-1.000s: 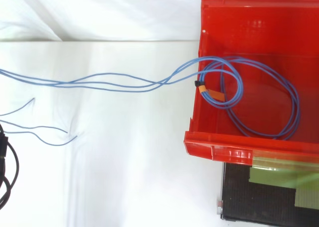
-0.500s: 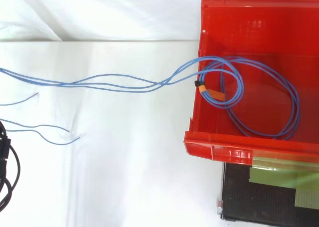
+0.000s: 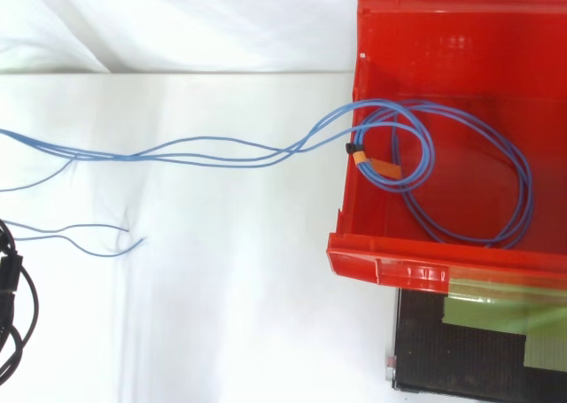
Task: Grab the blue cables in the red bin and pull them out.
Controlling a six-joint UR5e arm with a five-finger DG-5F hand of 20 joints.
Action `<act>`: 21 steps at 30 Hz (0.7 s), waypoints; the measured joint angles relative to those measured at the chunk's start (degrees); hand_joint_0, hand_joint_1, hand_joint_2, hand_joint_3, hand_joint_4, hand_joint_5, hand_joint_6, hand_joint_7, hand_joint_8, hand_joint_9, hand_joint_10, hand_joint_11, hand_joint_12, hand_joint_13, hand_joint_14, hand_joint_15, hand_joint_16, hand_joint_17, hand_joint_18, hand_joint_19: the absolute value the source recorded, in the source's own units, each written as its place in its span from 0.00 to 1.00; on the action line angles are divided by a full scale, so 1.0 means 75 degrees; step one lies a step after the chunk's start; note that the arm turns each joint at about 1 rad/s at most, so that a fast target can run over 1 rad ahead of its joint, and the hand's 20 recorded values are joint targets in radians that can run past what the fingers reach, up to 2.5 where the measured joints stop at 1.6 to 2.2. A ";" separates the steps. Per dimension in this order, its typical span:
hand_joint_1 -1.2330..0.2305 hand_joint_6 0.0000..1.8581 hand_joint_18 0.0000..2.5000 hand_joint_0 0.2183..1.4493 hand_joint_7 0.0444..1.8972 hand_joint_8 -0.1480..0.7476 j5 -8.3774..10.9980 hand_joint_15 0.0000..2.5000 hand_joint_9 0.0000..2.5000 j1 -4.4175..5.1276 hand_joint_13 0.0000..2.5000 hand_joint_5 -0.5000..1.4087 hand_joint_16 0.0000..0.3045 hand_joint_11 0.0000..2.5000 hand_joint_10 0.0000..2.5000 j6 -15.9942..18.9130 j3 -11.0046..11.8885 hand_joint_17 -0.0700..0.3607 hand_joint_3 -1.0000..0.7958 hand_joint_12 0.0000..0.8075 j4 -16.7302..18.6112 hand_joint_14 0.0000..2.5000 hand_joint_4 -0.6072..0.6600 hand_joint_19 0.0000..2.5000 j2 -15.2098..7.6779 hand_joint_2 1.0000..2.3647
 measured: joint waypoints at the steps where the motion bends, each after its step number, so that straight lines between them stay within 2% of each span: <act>1: 0.12 0.68 0.45 0.64 0.15 0.44 0.0000 0.54 0.64 0.0000 0.59 0.63 0.13 0.72 0.00 0.0000 0.0000 0.38 0.26 0.44 -0.0005 0.27 0.59 0.53 -0.0001 0.01; 4: 0.12 0.68 0.46 0.64 0.15 0.45 -0.0001 0.53 0.65 -0.0001 0.59 0.63 0.14 0.71 0.00 -0.0001 -0.0001 0.38 0.26 0.45 -0.0019 0.26 0.59 0.53 -0.0001 0.01; 7: 0.12 0.68 0.46 0.64 0.14 0.46 -0.0002 0.50 0.66 -0.0002 0.61 0.63 0.14 0.57 0.01 -0.0001 -0.0001 0.39 0.27 0.47 -0.0021 0.26 0.60 0.53 0.0001 0.01; 10: 0.12 0.67 0.46 0.64 0.13 0.45 -0.0002 0.49 0.65 -0.0001 0.61 0.63 0.14 0.52 0.01 -0.0001 -0.0001 0.39 0.28 0.49 -0.0022 0.27 0.60 0.53 -0.0001 0.01; 11: 0.12 0.67 0.47 0.64 0.13 0.40 -0.0001 0.50 0.64 -0.0003 0.62 0.64 0.15 0.57 0.01 -0.0001 -0.0001 0.40 0.28 0.51 -0.0022 0.25 0.60 0.54 -0.0004 0.01; 12: 0.12 0.67 0.47 0.64 0.13 0.33 -0.0001 0.52 0.64 -0.0003 0.64 0.64 0.15 0.65 0.01 -0.0002 0.0000 0.41 0.28 0.54 -0.0022 0.22 0.60 0.54 -0.0004 0.01; 13: 0.12 0.67 0.47 0.64 0.13 0.30 -0.0001 0.52 0.63 -0.0001 0.65 0.64 0.16 0.70 0.01 -0.0001 0.0002 0.41 0.28 0.56 -0.0022 0.21 0.59 0.54 -0.0001 0.01; 14: 0.12 0.67 0.47 0.64 0.13 0.29 -0.0001 0.49 0.64 0.0000 0.62 0.64 0.17 0.81 0.01 -0.0001 0.0003 0.43 0.28 0.54 -0.0022 0.34 0.60 0.55 0.0000 0.01; 15: 0.12 0.67 0.48 0.64 0.12 0.32 -0.0001 0.44 0.63 0.0000 0.58 0.64 0.18 0.92 0.01 -0.0001 0.0003 0.45 0.30 0.47 -0.0022 0.53 0.59 0.57 0.0000 0.01; 16: 0.12 0.67 0.48 0.64 0.12 0.34 -0.0002 0.45 0.63 0.0000 0.58 0.64 0.19 0.97 0.01 -0.0002 0.0002 0.46 0.30 0.46 -0.0022 0.54 0.59 0.56 0.0000 0.01; 17: 0.12 0.67 0.48 0.64 0.13 0.36 -0.0001 0.48 0.63 -0.0001 0.58 0.64 0.20 1.00 0.01 -0.0001 0.0001 0.48 0.30 0.47 -0.0022 0.52 0.59 0.56 0.0001 0.01; 18: 0.12 0.67 0.48 0.64 0.13 0.37 -0.0001 0.55 0.62 -0.0002 0.60 0.65 0.20 1.00 0.05 -0.0002 0.0001 0.48 0.29 0.46 -0.0022 0.39 0.58 0.55 0.0001 0.01; 19: 0.12 0.67 0.48 0.64 0.13 0.35 -0.0001 0.60 0.60 -0.0002 0.61 0.65 0.19 1.00 0.17 -0.0002 0.0001 0.47 0.29 0.44 -0.0022 0.28 0.58 0.55 0.0001 0.01; 20: 0.12 0.67 0.48 0.64 0.14 0.32 -0.0001 0.68 0.58 -0.0003 0.64 0.64 0.18 0.81 0.40 -0.0001 0.0001 0.44 0.28 0.38 -0.0022 0.09 0.58 0.54 0.0000 0.01; 21: 0.12 0.68 0.48 0.64 0.15 0.33 -0.0002 0.69 0.59 -0.0002 0.64 0.64 0.16 0.70 0.43 -0.0001 0.0001 0.42 0.27 0.33 -0.0022 0.08 0.59 0.54 0.0001 0.01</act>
